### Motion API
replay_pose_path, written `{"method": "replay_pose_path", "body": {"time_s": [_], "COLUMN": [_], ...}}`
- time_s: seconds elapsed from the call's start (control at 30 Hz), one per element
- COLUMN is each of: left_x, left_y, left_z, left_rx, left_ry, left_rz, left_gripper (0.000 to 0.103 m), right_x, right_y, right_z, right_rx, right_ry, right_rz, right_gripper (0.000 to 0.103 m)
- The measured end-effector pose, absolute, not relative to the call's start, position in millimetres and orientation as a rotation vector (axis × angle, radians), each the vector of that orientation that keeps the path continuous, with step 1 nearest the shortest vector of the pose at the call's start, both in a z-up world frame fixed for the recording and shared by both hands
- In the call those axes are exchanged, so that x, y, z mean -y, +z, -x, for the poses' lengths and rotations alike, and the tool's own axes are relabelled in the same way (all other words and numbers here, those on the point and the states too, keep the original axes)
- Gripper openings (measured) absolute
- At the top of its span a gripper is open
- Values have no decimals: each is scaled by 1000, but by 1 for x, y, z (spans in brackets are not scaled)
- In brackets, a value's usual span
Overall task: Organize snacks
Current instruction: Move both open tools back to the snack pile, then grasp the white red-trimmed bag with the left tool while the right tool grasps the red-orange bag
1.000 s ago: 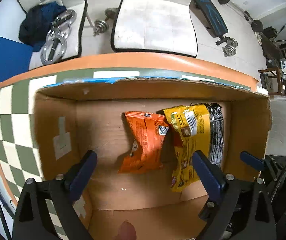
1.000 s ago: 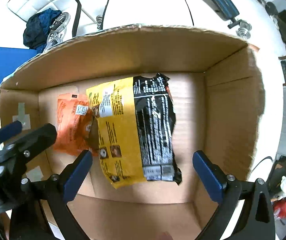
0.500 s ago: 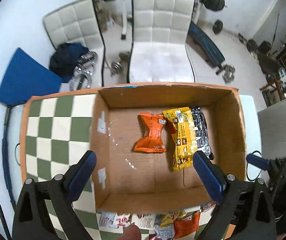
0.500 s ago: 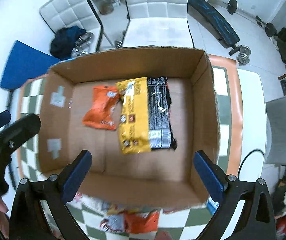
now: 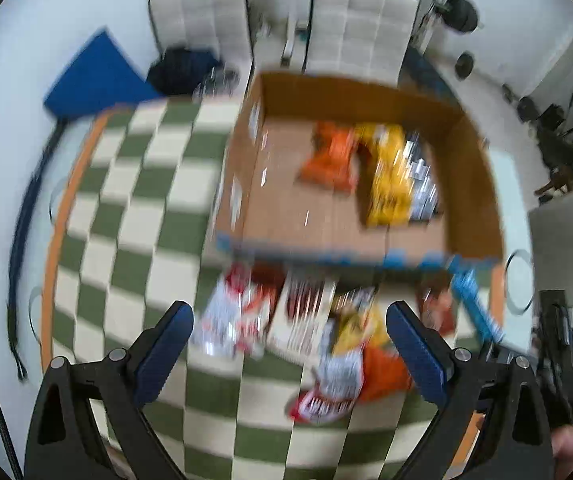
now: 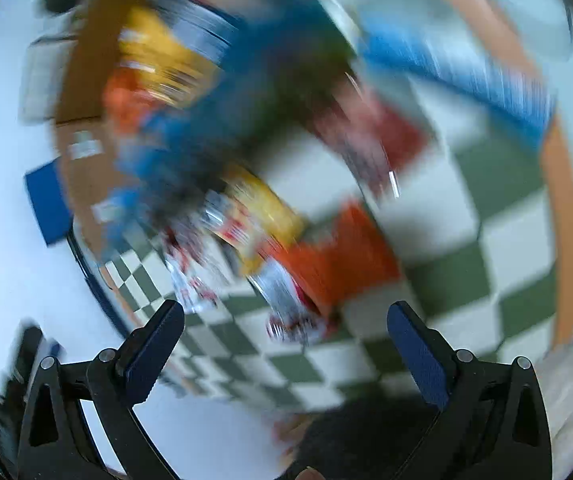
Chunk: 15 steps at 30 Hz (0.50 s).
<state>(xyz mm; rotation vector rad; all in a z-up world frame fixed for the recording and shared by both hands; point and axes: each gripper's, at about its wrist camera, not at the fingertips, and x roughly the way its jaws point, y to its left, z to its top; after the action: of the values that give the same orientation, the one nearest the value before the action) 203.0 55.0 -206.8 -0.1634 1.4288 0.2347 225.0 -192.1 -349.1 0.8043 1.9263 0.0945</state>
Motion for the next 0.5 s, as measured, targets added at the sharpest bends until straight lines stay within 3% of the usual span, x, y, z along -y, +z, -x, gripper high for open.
{"method": "replay_pose_path", "body": {"time_s": [0.13,0.27,0.37,0.5], "left_x": [-59,-56,-56,-54], "left_y": [-251,-269,-280,-288], "left_z": [-171,-152,-145,-140], "left_rx": [-1534,-1575,-1596,-1616], "left_ry": [286,314,321,321], "left_rz": [180,171,163,163], "left_gripper": [99,99,99,99], "right_x": [206,208,203,193], "right_y": [-405,-424,-434,-440], "right_z": [-188,-182,-182,-181], "right_rx": [-1994,-1947,-1957,-2005], "right_ry": [-30,-114,-138,-126], "right_rz": [-1066,-1144,-1137,-1085], "right_gripper": [102,99,89,65]}}
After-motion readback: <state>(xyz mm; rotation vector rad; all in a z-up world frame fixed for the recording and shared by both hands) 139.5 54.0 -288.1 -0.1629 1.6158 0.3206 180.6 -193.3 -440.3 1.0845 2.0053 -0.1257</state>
